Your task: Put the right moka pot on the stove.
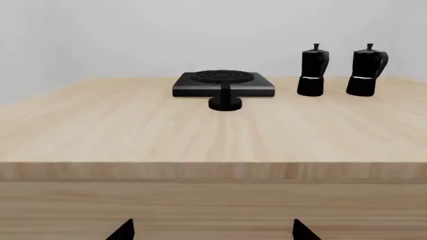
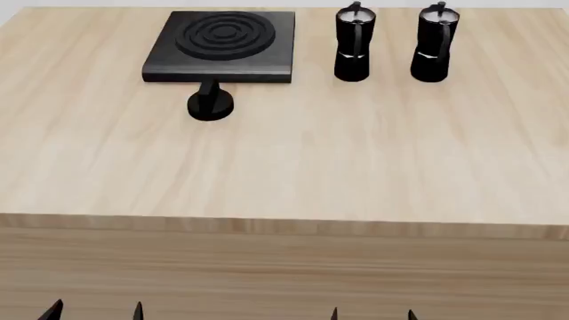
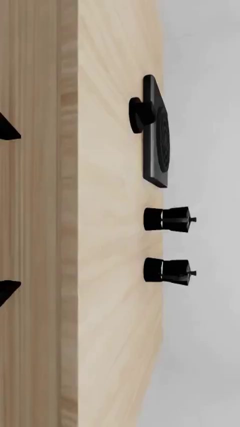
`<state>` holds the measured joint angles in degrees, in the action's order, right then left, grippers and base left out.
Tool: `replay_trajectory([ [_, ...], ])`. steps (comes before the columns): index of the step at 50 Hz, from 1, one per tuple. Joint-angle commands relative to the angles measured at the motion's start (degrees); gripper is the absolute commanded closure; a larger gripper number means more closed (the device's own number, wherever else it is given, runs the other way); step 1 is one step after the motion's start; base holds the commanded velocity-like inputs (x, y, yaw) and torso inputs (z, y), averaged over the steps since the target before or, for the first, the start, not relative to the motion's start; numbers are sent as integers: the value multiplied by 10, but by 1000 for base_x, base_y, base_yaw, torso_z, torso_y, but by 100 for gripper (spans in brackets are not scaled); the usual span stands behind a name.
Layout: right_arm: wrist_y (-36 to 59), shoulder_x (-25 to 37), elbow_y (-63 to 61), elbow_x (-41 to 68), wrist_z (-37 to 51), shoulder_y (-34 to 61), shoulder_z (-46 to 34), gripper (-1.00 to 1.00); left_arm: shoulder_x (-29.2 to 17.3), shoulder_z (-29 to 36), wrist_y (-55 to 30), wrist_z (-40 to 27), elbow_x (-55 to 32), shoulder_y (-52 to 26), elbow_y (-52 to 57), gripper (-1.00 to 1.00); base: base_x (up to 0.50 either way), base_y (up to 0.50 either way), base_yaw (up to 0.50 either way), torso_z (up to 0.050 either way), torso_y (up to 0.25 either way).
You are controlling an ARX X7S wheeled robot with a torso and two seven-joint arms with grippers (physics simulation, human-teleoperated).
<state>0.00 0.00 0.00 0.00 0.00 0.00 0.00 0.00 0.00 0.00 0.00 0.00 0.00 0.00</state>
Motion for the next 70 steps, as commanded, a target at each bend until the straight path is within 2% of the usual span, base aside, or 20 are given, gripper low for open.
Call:
replay_trajectory([
  [1, 0, 5, 0, 5, 7, 0, -7, -100, -6, 6, 0, -6, -6, 0, 0, -100, 0, 0, 0, 0, 0],
  [9, -3, 21, 1, 13, 32, -4, -24, -100, -23, 20, -1, -5, -44, 5, 12, -100, 0, 0, 0, 0, 0],
  [18, -4, 31, -4, 26, 47, -10, -32, -100, -36, 36, 22, -10, -48, 14, 16, -100, 0, 0, 0, 12, 0],
  [34, -16, 44, 6, 44, 57, -9, -42, -100, -47, 48, 24, -22, -63, 11, 11, -100, 0, 0, 0, 37, 3],
  [38, 26, 49, -39, 50, 62, -10, -45, -100, -49, 50, 21, -26, -66, 10, 15, -100, 0, 0, 0, 38, 4],
  [65, 24, 65, -47, 67, 82, -12, -63, -100, -63, 69, 38, -52, -74, 5, 2, -100, 0, 0, 0, 41, 20],
  [70, 24, 68, -52, 66, 88, -14, -68, -100, -64, 71, 42, -58, -73, 3, -2, -100, 0, 0, 0, 0, 0],
])
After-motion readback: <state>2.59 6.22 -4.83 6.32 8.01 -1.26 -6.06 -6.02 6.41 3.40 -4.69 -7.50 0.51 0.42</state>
